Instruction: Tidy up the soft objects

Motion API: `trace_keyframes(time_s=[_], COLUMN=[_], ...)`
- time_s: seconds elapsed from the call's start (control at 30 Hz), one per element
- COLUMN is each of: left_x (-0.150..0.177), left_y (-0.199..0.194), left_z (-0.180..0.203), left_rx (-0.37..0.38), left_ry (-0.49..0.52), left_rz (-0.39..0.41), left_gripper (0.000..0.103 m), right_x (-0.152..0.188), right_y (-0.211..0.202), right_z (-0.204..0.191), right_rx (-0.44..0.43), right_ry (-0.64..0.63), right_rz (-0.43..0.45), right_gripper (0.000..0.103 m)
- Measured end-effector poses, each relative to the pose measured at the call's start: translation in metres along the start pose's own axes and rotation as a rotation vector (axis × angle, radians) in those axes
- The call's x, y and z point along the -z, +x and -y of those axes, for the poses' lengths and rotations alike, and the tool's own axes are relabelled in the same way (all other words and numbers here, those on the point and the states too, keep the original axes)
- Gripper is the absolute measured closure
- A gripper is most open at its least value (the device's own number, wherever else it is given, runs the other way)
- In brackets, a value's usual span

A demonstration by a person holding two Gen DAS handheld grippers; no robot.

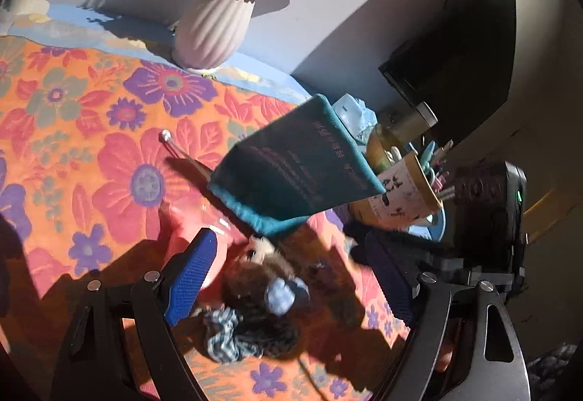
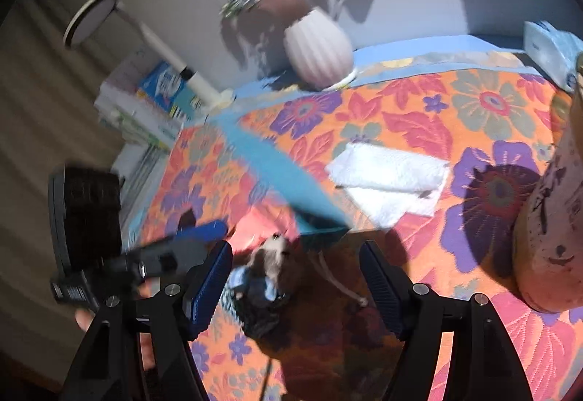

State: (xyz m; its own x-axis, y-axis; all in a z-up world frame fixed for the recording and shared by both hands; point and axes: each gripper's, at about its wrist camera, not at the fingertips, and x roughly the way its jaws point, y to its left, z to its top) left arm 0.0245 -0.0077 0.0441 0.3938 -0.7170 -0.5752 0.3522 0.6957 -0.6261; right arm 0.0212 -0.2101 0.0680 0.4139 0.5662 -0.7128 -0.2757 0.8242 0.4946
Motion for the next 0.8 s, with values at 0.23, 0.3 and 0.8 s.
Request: trace_keyframes(time_s=[0.23,0.3,0.8], left_x=[-0.009,-0.01,0.011], left_y=[-0.01,-0.011,-0.023], left_z=[-0.006,-0.007,-0.033], left_rx=[-0.028,-0.055,-0.335], left_ry=[-0.031,-0.029,0.013], left_rz=[0.034,0.038,-0.004], left_gripper=[0.021,0.021,0.021], right_x=[-0.015,-0.018,0.033], right_y=[0.006,0.01,0.031], right_z=[0.005,0.003,-0.033], right_rx=[0.182,0.197,0.064], right_ry=[-0.043,-0.055,-0.125], right_rz=[0.025,0.009,-0.102], right_gripper=[0.033,0.033,0.032])
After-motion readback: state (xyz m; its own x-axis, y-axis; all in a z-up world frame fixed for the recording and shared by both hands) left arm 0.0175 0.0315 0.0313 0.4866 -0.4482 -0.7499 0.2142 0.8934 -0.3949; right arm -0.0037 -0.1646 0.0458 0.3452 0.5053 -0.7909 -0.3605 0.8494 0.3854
